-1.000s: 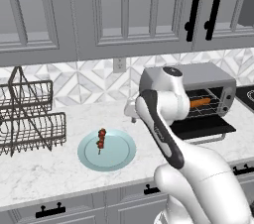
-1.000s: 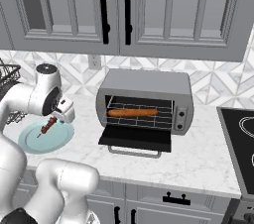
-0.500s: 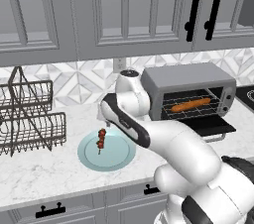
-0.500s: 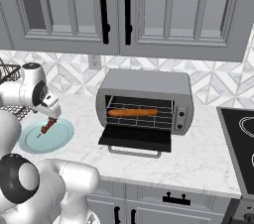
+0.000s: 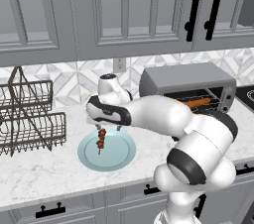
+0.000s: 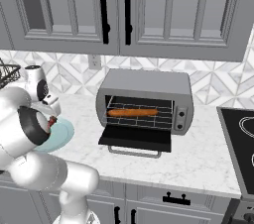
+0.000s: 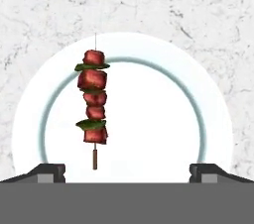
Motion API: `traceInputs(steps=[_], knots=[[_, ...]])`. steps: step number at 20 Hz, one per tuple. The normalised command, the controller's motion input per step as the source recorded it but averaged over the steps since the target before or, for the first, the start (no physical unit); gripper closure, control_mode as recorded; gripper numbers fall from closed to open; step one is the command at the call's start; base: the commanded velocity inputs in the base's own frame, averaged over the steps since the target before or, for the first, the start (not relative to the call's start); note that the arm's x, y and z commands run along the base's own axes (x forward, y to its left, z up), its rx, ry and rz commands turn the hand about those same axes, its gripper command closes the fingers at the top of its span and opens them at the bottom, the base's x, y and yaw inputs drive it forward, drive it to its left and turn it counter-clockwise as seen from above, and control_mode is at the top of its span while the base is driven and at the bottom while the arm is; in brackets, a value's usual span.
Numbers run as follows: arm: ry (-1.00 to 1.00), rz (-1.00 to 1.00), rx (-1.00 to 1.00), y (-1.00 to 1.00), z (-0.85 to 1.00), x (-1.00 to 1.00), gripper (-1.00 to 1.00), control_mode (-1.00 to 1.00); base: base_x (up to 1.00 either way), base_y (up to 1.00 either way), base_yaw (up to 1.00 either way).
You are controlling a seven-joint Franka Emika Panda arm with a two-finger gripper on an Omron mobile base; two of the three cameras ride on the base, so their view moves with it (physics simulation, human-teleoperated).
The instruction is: Pick up the kebab skewer and baguette bread, and place them inside the toaster oven. Close the toaster oven door and start by setting the timer.
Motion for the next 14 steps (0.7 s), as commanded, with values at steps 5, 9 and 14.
traceInputs(steps=[5,9,14], knots=[[0.0,0.0,-0.03,0.06,-0.57,0.18,-1.0,-1.0,0.0,0.0,0.0],[0.0,0.0,0.0,0.05,-0.49,0.08,-1.0,-1.0,0.0,0.0,0.0],[0.0,0.0,0.0,0.1,-0.21,0.07,-1.0,-1.0,0.0,0.0,0.0]])
